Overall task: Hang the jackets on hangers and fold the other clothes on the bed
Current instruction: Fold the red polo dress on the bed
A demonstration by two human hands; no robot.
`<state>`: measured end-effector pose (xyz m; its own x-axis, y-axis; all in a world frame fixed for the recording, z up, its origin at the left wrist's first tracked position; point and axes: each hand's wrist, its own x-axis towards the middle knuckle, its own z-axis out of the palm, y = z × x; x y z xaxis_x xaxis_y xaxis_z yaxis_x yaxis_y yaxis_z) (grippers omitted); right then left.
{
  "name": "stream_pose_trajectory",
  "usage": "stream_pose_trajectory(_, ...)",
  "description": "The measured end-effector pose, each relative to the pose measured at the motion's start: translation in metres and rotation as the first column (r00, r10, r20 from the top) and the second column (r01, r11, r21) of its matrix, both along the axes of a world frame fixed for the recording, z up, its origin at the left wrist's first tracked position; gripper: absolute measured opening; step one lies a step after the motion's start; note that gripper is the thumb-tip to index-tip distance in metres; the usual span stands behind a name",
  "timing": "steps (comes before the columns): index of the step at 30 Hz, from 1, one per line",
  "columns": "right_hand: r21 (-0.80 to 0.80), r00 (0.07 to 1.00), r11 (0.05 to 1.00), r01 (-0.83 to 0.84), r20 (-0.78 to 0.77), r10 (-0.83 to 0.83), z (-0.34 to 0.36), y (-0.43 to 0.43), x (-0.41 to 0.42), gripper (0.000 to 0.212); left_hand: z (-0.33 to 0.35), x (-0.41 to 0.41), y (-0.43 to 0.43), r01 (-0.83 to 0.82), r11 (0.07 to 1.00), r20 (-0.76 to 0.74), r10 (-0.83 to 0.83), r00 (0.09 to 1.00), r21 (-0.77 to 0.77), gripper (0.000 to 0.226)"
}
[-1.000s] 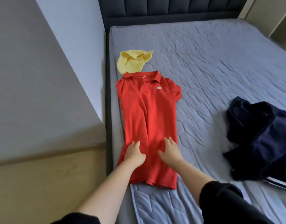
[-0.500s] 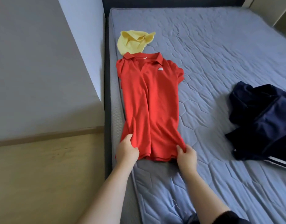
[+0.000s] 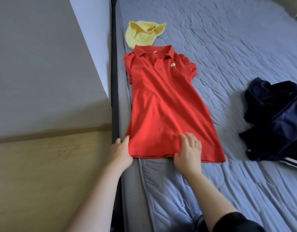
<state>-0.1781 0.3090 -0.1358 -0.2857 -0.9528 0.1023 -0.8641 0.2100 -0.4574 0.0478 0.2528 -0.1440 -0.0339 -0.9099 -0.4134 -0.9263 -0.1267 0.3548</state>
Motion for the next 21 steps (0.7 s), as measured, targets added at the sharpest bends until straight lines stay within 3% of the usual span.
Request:
stream_pose_trajectory(2, 0.161, 0.982, 0.968, -0.190, 0.009, 0.191, -0.009, 0.004, 0.014, 0.066, 0.001, 0.001, 0.003, -0.007, 0.994, -0.040, 0.003, 0.999, -0.106, 0.050)
stream_pose_trajectory(4, 0.256, 0.968, 0.937, -0.239, -0.013, 0.250, -0.018, 0.005, 0.019, 0.065, 0.009, 0.001, 0.004, -0.063, 0.979, -0.121, 0.039, 0.992, -0.196, 0.015)
stream_pose_trajectory(6, 0.254, 0.968, 0.940, -0.227, -0.047, 0.247, -0.022, 0.003, 0.017, 0.055, 0.018, 0.000, 0.002, -0.125, 0.958, -0.180, 0.079, 0.980, -0.258, 0.009)
stream_pose_trajectory(9, 0.050, 0.983, 0.983, -0.178, -0.039, 0.180, -0.020, 0.001, 0.014, 0.028, 0.035, 0.006, 0.003, -0.187, 0.859, -0.247, 0.074, 0.966, -0.476, 0.008)
stream_pose_trajectory(12, -0.201, 0.982, 0.963, -0.177, -0.103, 0.159, -0.019, 0.003, 0.007, 0.019, 0.044, 0.023, 0.011, -0.151, 0.706, -0.145, 0.068, 0.987, -0.692, 0.019)
stream_pose_trajectory(14, -0.177, 0.971, 0.960, -0.216, -0.139, 0.193, -0.019, 0.004, 0.007, 0.023, 0.036, 0.038, 0.016, -0.086, 0.810, 0.025, 0.123, 0.992, -0.580, 0.016)
stream_pose_trajectory(16, -0.078, 0.964, 0.966, -0.248, -0.122, 0.238, -0.022, 0.006, 0.010, 0.029, 0.023, 0.051, 0.023, -0.068, 0.978, 0.311, 0.128, 0.942, -0.197, 0.015)
stream_pose_trajectory(17, -0.027, 0.963, 0.968, -0.251, -0.103, 0.247, -0.022, 0.007, 0.012, 0.032, 0.019, 0.055, 0.025, -0.086, 0.996, 0.401, 0.093, 0.911, -0.035, 0.022)
stream_pose_trajectory(18, 0.003, 0.965, 0.969, -0.247, -0.092, 0.246, -0.021, 0.007, 0.013, 0.033, 0.017, 0.056, 0.026, -0.116, 0.993, 0.410, 0.092, 0.907, 0.032, 0.026)
stream_pose_trajectory(21, 0.029, 0.966, 0.970, -0.241, -0.085, 0.243, -0.018, 0.008, 0.015, 0.031, 0.017, 0.045, 0.022, -0.171, 0.983, 0.200, 0.182, 0.963, -0.069, 0.035)
